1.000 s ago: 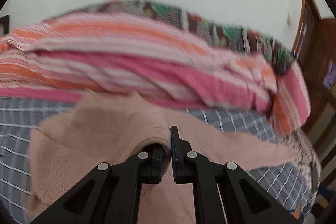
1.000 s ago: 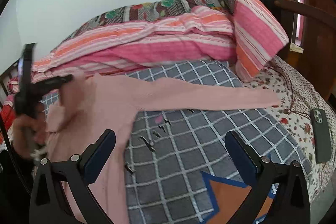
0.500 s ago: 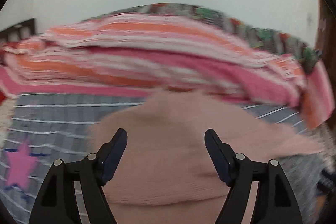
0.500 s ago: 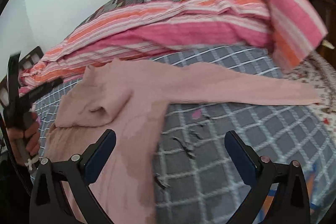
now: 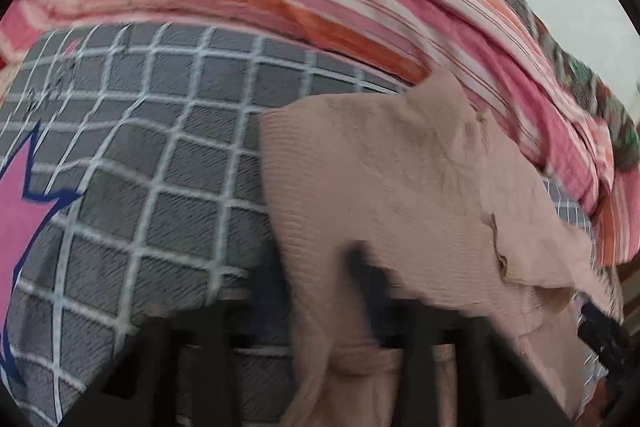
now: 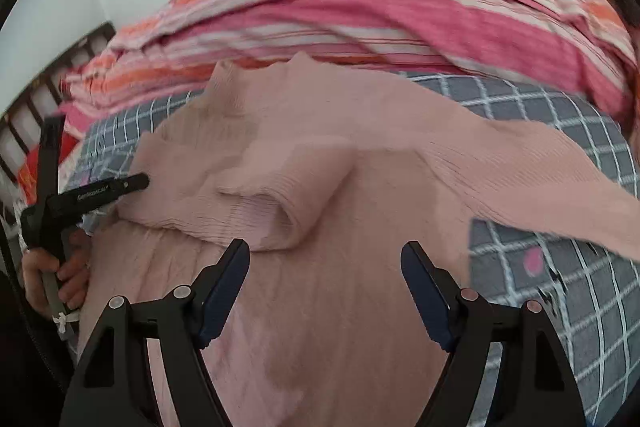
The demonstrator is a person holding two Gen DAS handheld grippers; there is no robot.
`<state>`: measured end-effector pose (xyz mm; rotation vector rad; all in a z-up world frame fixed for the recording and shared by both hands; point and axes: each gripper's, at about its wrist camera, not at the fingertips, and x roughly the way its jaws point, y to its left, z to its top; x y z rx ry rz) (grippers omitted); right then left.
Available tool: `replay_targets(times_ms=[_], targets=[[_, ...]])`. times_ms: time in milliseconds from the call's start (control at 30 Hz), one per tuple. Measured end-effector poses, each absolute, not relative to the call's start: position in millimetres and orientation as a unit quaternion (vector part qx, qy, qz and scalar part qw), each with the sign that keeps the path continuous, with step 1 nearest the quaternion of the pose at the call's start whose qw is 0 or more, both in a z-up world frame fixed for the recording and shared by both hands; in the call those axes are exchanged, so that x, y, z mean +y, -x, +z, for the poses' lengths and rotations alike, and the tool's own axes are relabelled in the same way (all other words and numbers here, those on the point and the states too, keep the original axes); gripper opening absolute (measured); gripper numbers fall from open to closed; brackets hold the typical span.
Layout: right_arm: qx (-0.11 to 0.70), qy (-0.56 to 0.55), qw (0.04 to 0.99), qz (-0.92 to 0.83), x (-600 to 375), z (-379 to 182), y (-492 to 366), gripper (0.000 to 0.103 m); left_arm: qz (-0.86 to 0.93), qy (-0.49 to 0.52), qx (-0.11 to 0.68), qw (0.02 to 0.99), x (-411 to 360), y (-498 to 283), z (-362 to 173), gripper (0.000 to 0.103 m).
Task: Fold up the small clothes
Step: 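Fold the held sleeve across the sweater body with the left gripper, then release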
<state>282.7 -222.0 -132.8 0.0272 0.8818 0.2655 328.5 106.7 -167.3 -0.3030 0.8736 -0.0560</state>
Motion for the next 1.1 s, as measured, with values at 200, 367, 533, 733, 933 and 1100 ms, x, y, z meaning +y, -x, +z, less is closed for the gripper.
replay_targets(times_ms=[200, 367, 533, 733, 933, 1100], targets=[[0.429, 0.005, 0.892, 0.141, -202.1, -141.5, -304.3, 0.078, -0.016, 0.150, 0.397, 0.905, 133.2, -310.3, -164.8, 0.014], [0.446, 0.011, 0.883, 0.145, -190.0, -151.0, -325.7, 0.053, -0.011, 0.130, 0.399, 0.908, 123.8, -313.3, -168.3, 0.022], [0.444, -0.012, 0.885, 0.144, -223.8, -146.2, -339.2, 0.028, -0.023, 0.152, 0.395, 0.906, 128.0, -314.8, -172.4, 0.024], [0.450, -0.010, 0.885, 0.121, -268.1, -152.9, -341.1, 0.027, -0.017, 0.136, 0.396, 0.908, 124.6, -314.9, -172.7, 0.025], [0.442, -0.043, 0.887, 0.127, -290.4, -166.0, -342.1, 0.006, -0.015, 0.126, 0.395, 0.910, 116.8, -317.2, -168.2, 0.016], [0.437, -0.022, 0.891, 0.121, -286.4, -165.3, -340.7, 0.007, -0.006, 0.102, 0.385, 0.917, 111.3, -312.8, -166.9, 0.016]])
